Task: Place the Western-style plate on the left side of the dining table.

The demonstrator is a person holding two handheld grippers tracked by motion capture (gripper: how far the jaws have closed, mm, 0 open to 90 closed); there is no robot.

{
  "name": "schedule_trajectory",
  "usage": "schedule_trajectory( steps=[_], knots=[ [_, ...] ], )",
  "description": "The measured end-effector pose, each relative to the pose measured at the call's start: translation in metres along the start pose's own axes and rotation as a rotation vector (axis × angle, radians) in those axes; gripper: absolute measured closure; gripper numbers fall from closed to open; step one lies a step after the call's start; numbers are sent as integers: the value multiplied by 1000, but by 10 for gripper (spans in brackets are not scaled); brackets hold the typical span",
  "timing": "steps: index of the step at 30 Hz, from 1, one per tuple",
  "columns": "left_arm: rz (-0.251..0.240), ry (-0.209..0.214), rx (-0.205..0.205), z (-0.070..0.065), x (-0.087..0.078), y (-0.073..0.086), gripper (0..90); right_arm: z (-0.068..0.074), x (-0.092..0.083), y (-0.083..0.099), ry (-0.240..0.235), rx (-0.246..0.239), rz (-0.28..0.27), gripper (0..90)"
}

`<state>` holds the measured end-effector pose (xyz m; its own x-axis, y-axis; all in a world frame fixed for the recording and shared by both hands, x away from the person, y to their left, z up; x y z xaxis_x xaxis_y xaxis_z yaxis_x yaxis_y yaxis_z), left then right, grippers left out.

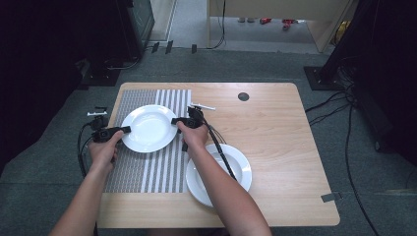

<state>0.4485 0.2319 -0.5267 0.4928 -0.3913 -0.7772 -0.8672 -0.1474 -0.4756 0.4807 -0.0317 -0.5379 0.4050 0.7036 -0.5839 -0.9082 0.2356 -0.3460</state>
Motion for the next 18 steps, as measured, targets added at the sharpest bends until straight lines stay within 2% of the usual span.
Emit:
schedule_trajectory(
  steps=[2, 4, 8, 11, 13, 15, 18],
  knots=[
    [7, -48, 44, -4, 1, 0, 625, 2, 0, 0, -8, -14, -7, 688],
    [14, -77, 77, -7, 1, 1, 586, 5, -2, -1, -1, -43, -30, 640],
    [-3, -95, 70, -10, -4, -1, 468, 8, -11, -8, 15, -91, -79, 561],
    [-3, -123, 71, -11, -7, -2, 343, 9, -20, -12, 55, -142, -113, 517],
    [10, -134, 76, -13, -9, -1, 271, 10, -27, -15, 96, -209, -136, 502],
    [15, -133, 78, -14, -10, 2, 220, 12, -36, -17, 92, -234, -146, 490],
    [4, -131, 85, -17, -14, 7, 184, 14, -48, -20, 61, -242, -156, 459]
  ],
)
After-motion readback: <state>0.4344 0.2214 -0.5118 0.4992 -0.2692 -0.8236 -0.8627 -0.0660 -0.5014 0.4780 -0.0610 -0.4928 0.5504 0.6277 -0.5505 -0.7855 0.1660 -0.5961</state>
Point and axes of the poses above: each handheld gripper's, and its own axes: x roughly forward along the jaws, y roughly out of its underside, z roughly to its left, the point moved 5 cm from there along x, roughly forward along the jaws, and after that the axes turned 7 degrees about z, right-handed, at the moved point
